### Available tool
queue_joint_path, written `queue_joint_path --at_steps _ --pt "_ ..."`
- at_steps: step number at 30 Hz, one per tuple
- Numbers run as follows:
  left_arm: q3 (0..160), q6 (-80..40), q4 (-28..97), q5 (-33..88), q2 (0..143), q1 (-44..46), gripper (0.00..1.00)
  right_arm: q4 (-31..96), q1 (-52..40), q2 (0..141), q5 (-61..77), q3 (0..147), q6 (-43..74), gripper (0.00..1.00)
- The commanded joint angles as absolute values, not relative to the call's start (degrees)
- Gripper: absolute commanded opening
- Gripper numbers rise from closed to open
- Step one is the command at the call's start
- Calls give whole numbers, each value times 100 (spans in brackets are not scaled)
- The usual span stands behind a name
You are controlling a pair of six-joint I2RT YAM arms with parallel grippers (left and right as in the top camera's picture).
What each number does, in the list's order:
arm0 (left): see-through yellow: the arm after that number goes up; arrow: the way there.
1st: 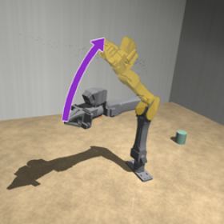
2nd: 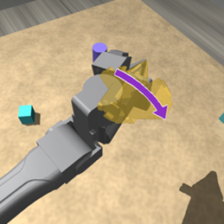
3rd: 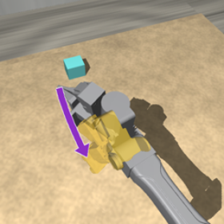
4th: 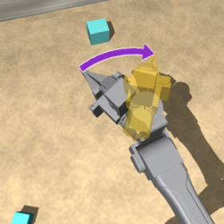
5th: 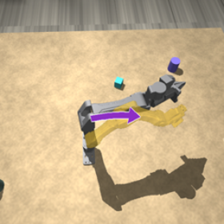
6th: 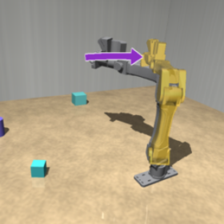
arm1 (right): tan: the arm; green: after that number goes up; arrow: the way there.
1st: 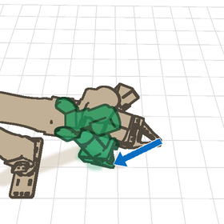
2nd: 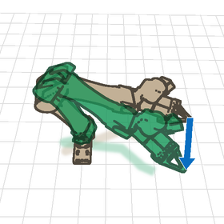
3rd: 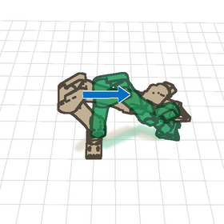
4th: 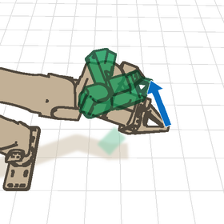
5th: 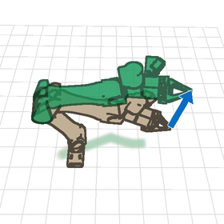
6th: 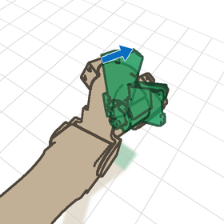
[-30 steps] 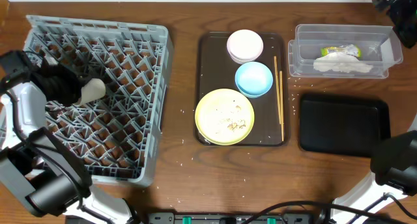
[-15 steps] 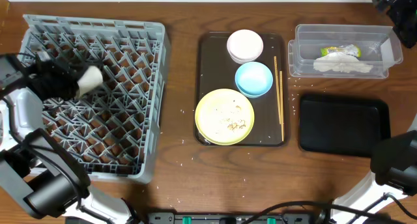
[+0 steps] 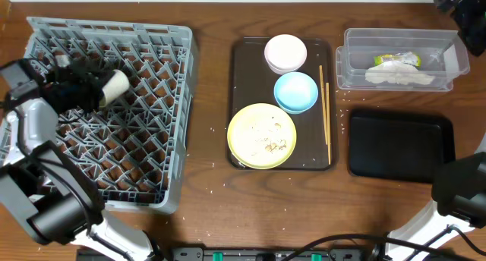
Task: Sort waste into correct bins and load items into the dishwasher
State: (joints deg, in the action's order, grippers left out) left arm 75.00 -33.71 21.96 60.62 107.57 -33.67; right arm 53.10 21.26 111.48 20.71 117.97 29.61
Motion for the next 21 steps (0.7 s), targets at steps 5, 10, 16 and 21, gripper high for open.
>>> queue_joint_path --at_steps 5,10,16,21 --pt "7441 -3420 2370 5610 10930 -3334 13 5321 2169 11048 2036 11806 2995 99" --pt "7441 -3413 2906 4982 10930 -3452 25 5321 2169 11048 2036 11808 2995 99" --pt "7448 -3177 3083 4840 10919 -3787 47 5321 2169 11048 2036 11806 2995 99" --pt "7454 -3096 3441 4139 10829 -3964 60 5321 2169 11048 2036 11806 2995 99"
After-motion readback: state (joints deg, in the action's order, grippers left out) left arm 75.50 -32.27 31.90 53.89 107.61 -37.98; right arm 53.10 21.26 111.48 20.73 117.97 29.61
